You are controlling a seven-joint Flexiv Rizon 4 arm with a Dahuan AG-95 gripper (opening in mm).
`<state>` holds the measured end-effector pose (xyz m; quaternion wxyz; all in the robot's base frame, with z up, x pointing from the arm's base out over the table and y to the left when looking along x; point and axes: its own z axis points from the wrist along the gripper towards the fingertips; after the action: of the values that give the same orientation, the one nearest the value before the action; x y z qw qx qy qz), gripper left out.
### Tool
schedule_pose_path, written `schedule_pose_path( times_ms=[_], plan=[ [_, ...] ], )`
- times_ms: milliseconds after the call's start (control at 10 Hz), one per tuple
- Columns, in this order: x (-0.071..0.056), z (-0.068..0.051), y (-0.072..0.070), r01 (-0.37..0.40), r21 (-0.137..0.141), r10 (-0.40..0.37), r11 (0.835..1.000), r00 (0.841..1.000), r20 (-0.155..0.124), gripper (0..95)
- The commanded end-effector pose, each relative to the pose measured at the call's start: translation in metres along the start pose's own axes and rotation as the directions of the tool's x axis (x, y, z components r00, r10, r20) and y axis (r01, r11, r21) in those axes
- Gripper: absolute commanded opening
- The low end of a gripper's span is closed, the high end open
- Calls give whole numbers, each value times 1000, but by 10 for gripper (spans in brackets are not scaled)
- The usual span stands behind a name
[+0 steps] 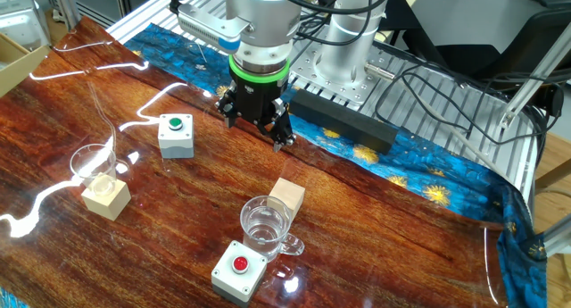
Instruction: Pour the water from one cup into another empty cup
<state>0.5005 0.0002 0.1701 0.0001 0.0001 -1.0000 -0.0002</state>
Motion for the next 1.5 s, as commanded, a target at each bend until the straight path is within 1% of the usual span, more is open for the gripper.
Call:
schedule_pose_path(
  times_ms=[100,1100,1500],
  plan=[
    [0,0,0,-57,-14,57,998,998,30,0],
    [0,0,0,-55,-14,56,998,998,26,0],
    [1,-1,4,-62,-20,62,998,998,24,0]
  ],
)
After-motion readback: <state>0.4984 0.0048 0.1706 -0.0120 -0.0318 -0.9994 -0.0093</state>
